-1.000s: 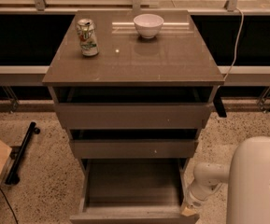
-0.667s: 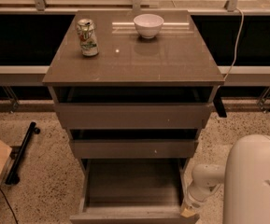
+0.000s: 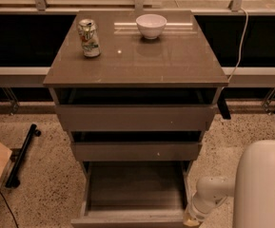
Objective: Close bottom drawer
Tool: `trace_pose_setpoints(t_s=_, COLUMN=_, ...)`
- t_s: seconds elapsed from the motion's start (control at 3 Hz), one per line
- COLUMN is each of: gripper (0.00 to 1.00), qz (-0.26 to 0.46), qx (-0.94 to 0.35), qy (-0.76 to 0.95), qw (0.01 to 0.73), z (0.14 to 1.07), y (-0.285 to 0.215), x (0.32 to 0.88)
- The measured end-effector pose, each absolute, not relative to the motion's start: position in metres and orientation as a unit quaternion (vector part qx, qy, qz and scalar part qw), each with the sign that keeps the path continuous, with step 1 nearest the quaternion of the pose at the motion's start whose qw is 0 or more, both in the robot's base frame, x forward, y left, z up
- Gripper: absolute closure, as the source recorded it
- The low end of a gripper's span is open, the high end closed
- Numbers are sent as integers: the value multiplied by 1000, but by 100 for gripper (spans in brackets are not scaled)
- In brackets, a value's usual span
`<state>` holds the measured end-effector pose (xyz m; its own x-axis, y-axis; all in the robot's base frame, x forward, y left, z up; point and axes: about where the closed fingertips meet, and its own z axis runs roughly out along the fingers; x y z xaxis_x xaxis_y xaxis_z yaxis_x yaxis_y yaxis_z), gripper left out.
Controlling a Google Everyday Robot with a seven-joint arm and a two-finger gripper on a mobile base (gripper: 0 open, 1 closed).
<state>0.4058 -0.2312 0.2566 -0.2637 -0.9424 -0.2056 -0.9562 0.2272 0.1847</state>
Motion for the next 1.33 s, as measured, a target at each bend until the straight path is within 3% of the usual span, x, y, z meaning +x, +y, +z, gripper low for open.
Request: trace_pose_setpoints(t_s=1.33, gripper=100, qz=187, qx=-582, qy=791, qw=19, z=188, y=-244, x=397)
